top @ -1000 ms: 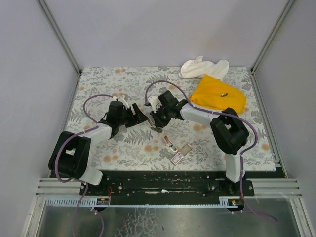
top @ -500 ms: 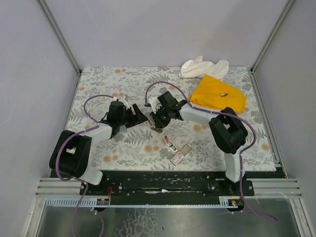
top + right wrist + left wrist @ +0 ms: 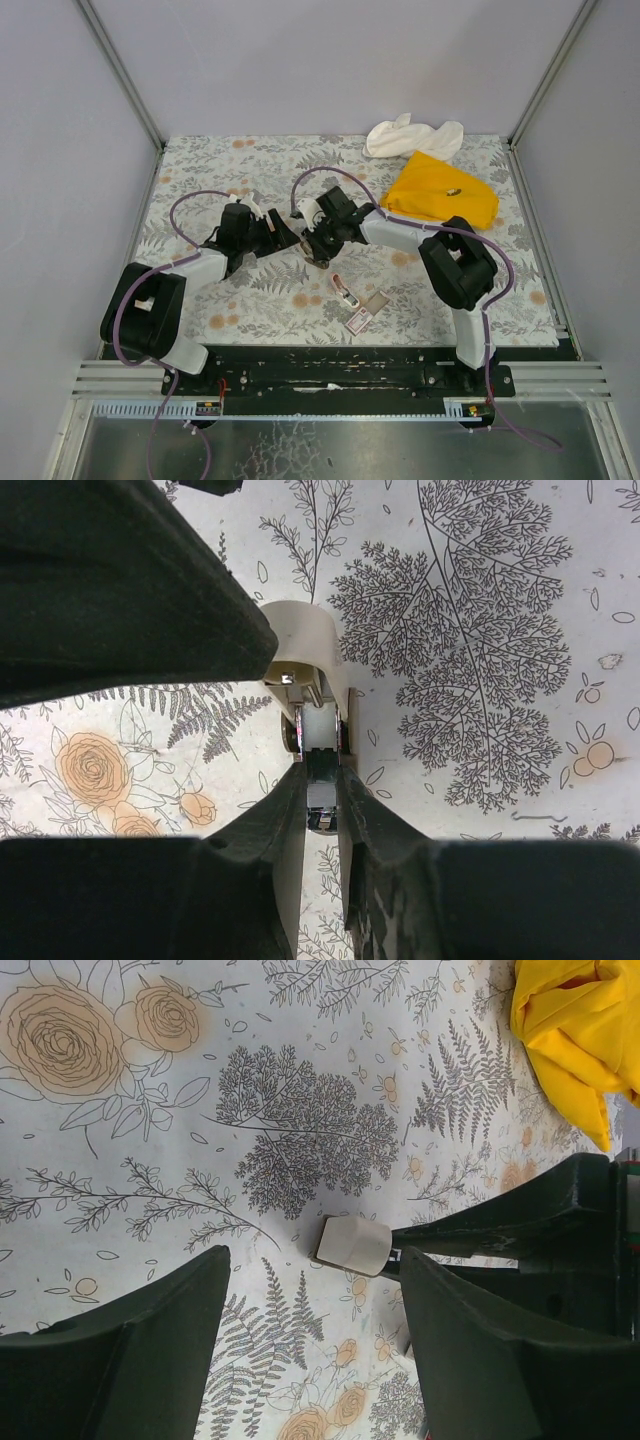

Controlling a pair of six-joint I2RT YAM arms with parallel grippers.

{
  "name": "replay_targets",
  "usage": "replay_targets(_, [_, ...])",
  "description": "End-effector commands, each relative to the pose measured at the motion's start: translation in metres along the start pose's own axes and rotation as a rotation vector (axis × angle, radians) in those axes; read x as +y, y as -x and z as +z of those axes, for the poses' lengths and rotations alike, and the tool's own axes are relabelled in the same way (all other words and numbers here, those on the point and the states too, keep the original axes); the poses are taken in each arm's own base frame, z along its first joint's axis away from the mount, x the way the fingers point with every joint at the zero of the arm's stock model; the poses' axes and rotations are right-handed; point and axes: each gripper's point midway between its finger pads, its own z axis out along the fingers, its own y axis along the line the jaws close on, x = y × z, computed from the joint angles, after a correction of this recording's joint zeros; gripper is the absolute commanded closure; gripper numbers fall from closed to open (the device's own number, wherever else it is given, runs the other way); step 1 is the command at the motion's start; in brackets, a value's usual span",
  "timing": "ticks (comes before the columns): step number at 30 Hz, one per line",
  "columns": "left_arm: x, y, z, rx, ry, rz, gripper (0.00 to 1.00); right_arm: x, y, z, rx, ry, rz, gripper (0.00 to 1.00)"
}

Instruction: Load the staples into the stapler

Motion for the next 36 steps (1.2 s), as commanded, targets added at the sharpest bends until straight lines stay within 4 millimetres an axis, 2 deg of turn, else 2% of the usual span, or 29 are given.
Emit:
replay_targets(1, [-0.007, 0.011, 0.002, -0.019, -0.027, 0.02, 0.33, -0.004, 0.004, 0.001, 0.015, -0.034, -0.035, 0.75])
replay_targets(7, [-0.01, 0.012, 0.002, -0.022, -0.042, 0.026, 0.33, 0.0, 0.015, -0.007, -0.018, -0.031, -0.03, 0.62])
replay_targets(14, [-0.016, 0.014, 0.002, -0.021, -0.068, 0.031, 0.31, 0.007, 0.04, -0.031, -0.102, -0.033, -0.01, 0.5])
replay_targets(19, [-0.018, 0.018, 0.006, -0.019, -0.071, 0.029, 0.3, 0.004, 0.053, -0.05, -0.155, -0.086, 0.112, 0.47])
replay_targets(24, [-0.018, 0.018, 0.015, -0.007, -0.071, 0.03, 0.29, -0.005, 0.038, -0.058, -0.173, -0.136, 0.394, 0.47])
replay_targets(28, [-0.023, 0.013, 0.02, 0.017, -0.083, 0.039, 0.3, -0.006, 0.026, -0.059, -0.197, -0.095, 0.598, 0.51])
replay_targets(32, [-0.028, 0.009, 0.021, 0.029, -0.089, 0.058, 0.33, -0.001, 0.017, -0.052, -0.183, -0.051, 0.678, 0.57])
replay_targets(36, [-0.031, 0.004, 0.022, 0.043, -0.092, 0.073, 0.37, 0.001, 0.006, -0.044, -0.147, -0.049, 0.71, 0.59])
